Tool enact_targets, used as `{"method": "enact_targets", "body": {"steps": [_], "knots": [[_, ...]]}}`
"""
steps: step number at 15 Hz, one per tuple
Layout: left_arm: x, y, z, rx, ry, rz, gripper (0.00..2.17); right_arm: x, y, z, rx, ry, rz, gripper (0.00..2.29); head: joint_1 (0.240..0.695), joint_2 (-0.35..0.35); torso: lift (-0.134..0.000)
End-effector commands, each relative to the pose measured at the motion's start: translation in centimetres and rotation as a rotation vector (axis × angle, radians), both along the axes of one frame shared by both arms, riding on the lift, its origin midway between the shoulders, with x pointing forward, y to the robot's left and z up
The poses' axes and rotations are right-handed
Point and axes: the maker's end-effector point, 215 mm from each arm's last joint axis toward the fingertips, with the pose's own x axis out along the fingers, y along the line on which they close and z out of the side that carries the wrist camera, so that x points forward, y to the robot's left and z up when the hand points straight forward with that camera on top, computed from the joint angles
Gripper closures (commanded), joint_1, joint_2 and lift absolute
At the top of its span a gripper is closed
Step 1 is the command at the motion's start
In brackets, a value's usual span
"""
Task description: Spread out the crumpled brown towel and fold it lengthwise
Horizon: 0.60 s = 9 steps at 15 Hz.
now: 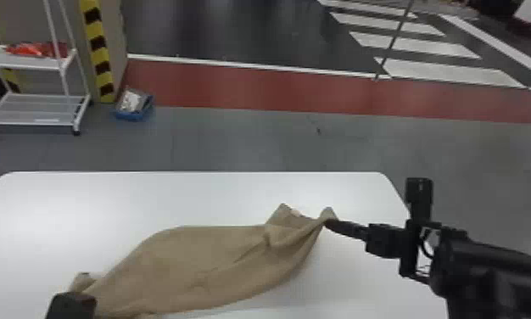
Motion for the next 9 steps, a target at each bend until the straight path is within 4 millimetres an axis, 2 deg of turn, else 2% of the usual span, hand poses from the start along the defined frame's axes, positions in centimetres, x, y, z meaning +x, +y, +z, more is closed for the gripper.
{"method": "enact_targets", "body": {"steps": [1,3,4,7,9], "knots": [[1.0,2.9,6.2,-0.074,-0.098,0.027,1.35,0.4,-2.1,1.5,-0.017,-0.035,-0.022,1.80,0.695,-0.234,0.000],[1.7,5.6,11.7,-0.215,-0.145,0.069,1.35,1.0,-4.5,3.6,-0.053,-0.069,-0.042,1.80,0.695,-0.232,0.000],[2.1,6.8,13.7,-0.263,-0.153,0.093,1.35,1.0,-5.6,4.1,-0.087,-0.073,-0.045,1.79,0.695,-0.228,0.000],[3.7,9.1,17.5,-0.275,-0.189,0.139,1.35,0.9,-8.1,5.4,-0.134,-0.087,-0.079,1.79,0.695,-0.214,0.000],[4.1,10.4,18.5,-0.302,-0.149,0.190,1.35,1.0,-9.7,6.2,-0.132,-0.103,-0.112,1.79,0.695,-0.210,0.000]]}}
